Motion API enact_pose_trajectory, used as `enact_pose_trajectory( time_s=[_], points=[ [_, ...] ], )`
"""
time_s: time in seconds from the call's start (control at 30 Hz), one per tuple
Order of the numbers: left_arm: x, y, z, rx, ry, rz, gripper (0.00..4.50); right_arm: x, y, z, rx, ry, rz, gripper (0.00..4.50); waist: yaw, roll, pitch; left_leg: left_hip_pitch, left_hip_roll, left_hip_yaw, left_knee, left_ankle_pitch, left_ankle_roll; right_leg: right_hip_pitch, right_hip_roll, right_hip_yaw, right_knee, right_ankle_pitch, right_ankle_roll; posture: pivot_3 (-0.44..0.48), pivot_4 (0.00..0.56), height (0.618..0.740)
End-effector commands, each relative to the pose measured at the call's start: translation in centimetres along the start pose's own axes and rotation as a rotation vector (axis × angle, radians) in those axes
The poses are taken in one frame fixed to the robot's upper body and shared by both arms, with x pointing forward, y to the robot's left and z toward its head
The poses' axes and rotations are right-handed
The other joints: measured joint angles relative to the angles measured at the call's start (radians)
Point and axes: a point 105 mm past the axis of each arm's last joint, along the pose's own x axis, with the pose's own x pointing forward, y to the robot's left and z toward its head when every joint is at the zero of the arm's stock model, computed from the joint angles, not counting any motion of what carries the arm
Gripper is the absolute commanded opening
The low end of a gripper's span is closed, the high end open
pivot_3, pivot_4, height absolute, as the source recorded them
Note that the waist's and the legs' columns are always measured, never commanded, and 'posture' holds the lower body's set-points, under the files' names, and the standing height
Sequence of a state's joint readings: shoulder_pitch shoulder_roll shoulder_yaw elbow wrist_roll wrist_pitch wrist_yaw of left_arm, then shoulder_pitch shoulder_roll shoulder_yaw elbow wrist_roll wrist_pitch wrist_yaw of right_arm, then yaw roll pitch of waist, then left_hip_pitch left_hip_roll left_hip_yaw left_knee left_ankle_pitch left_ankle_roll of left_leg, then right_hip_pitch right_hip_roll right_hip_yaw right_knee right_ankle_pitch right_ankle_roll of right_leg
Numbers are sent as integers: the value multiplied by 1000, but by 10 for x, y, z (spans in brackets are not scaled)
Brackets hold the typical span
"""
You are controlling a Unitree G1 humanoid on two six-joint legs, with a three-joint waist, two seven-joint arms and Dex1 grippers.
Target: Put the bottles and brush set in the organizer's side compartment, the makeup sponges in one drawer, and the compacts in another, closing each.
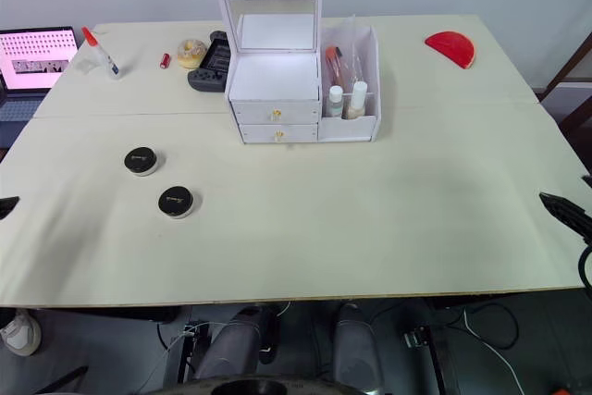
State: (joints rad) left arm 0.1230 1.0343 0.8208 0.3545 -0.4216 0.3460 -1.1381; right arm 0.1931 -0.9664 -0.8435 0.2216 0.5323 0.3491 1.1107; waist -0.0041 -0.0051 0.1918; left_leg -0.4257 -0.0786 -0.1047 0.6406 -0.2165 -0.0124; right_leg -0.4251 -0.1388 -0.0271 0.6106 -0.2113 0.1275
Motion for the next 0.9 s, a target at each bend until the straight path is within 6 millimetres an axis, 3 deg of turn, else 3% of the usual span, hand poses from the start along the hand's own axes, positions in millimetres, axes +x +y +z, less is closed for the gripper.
enact_pose_trajectory(
  time_s=[0.03, 0.27, 0.37, 0.43, 0.57, 0.67, 0.9],
  points=[
    [1, -1, 5, 28, -35, 8, 4470, -1, -1, -2, -15, -18, -3, 4500, -4, 1, 0, 0, 0, 0, -1, 0, 0, 0, 0, 0, 0, 0, 0, 0, 150, 737],
    [13, -9, 14, 47, -57, -30, 4470, 2, 3, 2, -13, -39, 8, 4500, -7, 1, -1, 1, 0, 1, -4, 0, 0, -2, 1, 0, 0, 1, -4, 0, 150, 737],
    [19, -15, 16, 53, -73, -50, 4470, 4, 11, 11, -26, -48, 35, 4500, -7, 1, -1, 2, 1, 2, -5, 0, 0, -2, 2, 1, 0, 1, -4, 0, 150, 737],
    [25, -27, 17, 55, -77, -86, 4470, 10, 27, 28, -31, -70, 108, 4500, -8, 1, -1, 2, 2, 2, -5, 0, 0, -2, 2, 1, 0, 1, -4, 0, 150, 737],
    [48, -73, 27, 20, -149, -185, 4470, 26, 79, 70, -31, -134, 329, 4500, -6, 2, -1, 3, 2, 3, -6, 0, 0, -2, 2, 3, 1, 1, -4, 0, 150, 737],
    [65, -123, 28, -23, -194, -258, 4470, 49, 118, 97, -65, -189, 487, 4500, -9, 1, -2, 3, 3, 3, -5, 0, 1, -2, 3, 4, 1, 1, -4, 0, 150, 737],
    [91, -249, 19, -177, -228, -366, 4470, 113, 164, 132, -112, -294, 613, 4500, 4, -3, -2, 3, 3, 7, -4, 2, 3, -2, 4, 6, 0, 3, -6, 0, 150, 737]
  ],
)
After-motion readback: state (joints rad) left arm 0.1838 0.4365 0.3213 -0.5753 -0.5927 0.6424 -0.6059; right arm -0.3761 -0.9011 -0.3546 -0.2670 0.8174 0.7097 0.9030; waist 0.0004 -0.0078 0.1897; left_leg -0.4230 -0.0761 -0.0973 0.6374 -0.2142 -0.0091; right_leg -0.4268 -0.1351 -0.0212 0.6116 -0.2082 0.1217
